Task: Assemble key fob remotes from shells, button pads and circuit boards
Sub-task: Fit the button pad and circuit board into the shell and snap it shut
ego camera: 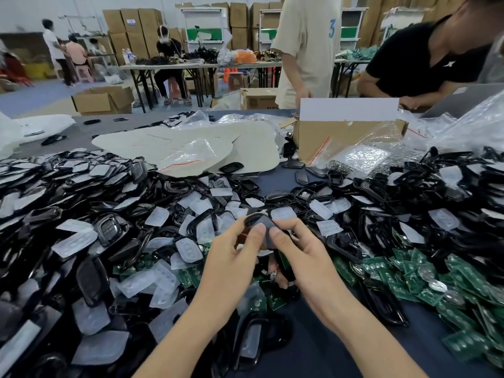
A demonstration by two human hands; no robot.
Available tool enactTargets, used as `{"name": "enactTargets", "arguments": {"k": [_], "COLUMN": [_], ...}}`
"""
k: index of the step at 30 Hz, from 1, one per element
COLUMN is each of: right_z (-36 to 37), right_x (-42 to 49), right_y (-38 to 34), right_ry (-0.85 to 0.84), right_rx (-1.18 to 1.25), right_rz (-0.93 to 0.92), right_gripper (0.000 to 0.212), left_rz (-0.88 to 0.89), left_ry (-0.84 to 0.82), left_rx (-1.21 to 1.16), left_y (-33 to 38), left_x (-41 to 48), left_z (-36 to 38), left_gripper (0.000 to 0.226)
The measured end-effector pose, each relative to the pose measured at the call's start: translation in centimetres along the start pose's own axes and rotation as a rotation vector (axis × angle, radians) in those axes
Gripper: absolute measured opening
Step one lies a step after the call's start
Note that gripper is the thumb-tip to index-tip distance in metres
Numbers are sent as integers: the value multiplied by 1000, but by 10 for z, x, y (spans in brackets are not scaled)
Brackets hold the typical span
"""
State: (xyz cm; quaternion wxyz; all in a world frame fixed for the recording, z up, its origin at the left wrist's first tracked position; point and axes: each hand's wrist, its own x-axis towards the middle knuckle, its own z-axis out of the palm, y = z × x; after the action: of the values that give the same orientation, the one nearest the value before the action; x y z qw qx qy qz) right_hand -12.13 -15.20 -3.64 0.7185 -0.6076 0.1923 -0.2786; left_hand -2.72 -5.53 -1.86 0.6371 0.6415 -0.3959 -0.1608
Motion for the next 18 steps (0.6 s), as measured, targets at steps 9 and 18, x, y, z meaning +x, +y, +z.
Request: {"name": "enactTargets", "arguments": {"k": [9,18], "right_z": [0,2], "right_x": [-2,-3], "right_y": [-3,-4], "right_ry": [49,65], "right_rx": [-40,66], "right_rz": [6,74], "right_gripper": [13,21], "left_rz": [43,52], "left_ry": [-11,-57], "left_rx": [71,120], "left_y": [-2,-7], "left_x": [-2,0], "left_z": [0,-2], "left_gripper": [21,31]}}
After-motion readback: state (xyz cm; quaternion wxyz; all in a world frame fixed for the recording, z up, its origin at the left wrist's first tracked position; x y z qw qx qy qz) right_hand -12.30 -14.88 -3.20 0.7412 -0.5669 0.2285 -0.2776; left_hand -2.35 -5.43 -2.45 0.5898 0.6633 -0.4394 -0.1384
